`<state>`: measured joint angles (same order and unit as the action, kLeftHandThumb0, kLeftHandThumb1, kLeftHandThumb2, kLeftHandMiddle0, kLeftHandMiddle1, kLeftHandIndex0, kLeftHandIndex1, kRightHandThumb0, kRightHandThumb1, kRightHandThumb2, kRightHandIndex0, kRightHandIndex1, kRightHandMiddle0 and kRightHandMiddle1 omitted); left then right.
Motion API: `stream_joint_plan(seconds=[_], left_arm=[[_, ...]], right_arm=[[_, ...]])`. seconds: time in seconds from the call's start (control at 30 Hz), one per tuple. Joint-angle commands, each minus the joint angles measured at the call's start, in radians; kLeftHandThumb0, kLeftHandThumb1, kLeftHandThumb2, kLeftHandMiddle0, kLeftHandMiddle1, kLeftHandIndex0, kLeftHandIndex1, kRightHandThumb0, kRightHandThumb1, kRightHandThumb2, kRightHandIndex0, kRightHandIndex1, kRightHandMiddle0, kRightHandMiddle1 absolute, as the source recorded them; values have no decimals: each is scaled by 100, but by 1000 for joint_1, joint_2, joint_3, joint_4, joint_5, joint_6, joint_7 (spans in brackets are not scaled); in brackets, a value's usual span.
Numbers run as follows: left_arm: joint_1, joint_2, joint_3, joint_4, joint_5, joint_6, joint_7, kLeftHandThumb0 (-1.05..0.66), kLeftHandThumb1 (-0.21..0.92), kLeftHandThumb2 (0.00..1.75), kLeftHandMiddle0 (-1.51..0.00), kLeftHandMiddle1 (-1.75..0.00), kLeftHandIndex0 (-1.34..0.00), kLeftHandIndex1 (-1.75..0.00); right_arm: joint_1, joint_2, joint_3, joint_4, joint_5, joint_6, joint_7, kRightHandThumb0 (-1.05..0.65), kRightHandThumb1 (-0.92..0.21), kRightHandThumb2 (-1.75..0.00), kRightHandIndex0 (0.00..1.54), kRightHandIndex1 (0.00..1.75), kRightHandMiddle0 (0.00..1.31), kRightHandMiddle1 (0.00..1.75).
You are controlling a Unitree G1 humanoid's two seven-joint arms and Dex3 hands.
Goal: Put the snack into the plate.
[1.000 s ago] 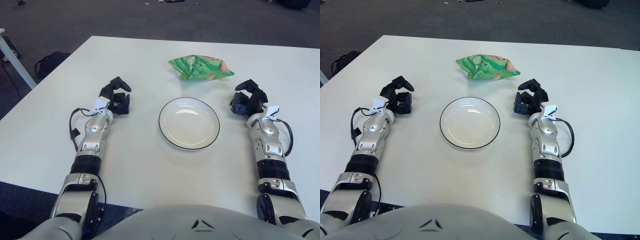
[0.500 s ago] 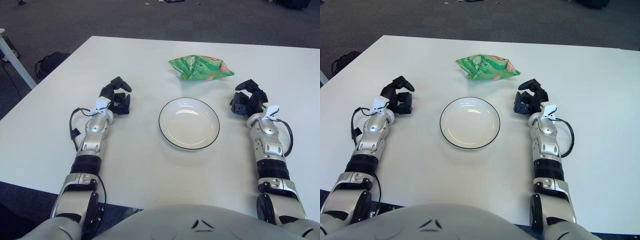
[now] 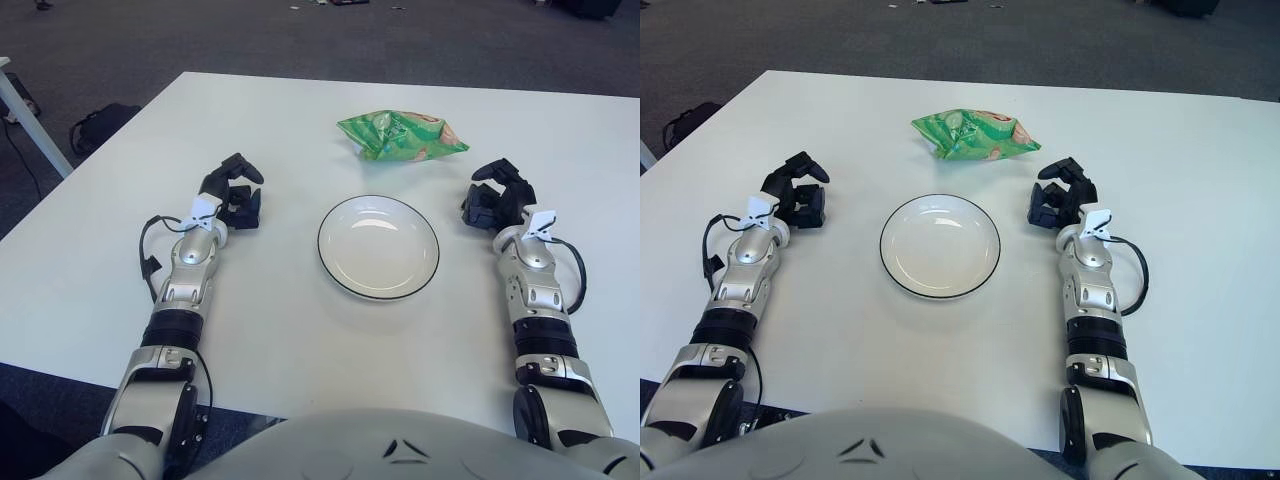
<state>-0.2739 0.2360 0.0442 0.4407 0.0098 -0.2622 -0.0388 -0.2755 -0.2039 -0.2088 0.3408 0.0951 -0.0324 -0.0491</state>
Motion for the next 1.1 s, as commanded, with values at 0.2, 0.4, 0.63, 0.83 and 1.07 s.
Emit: stream_joint_plan(seconds=[0.2,0.4,0.63,0.83,1.07], left_arm=[[74,-32,-27,87,20,30,-13,-49,31,132,-131,-175,-62,-175],[70,-34,-26,98,19,24,-11,-49,29,134,-131,-175,-63,-175],[66,-37,-27,105,23,24,-4,-49,29,135,-131,-175,-64,-175],[66,-38,-28,102,26,34,0,-49,29,135,-131,-175,-64,-175],[68,-42,-28,102,29,25,6,-49,29,134,-131,-175,-63,-175]], right_arm=[[-79,-32,-7,35,-36,38,-47,-2,-26,-139,72,169,38,175],[-144,-60,20,33,-95,10,-60,-2,-27,-137,72,167,38,175],[-185,-99,71,-23,-206,-20,-86,-2,-28,-137,70,170,37,175],[-240,-174,107,21,-296,-65,-79,-1,-32,-131,67,168,35,175],[-319,-251,178,116,-435,-158,-120,-1,-39,-122,63,165,31,175]])
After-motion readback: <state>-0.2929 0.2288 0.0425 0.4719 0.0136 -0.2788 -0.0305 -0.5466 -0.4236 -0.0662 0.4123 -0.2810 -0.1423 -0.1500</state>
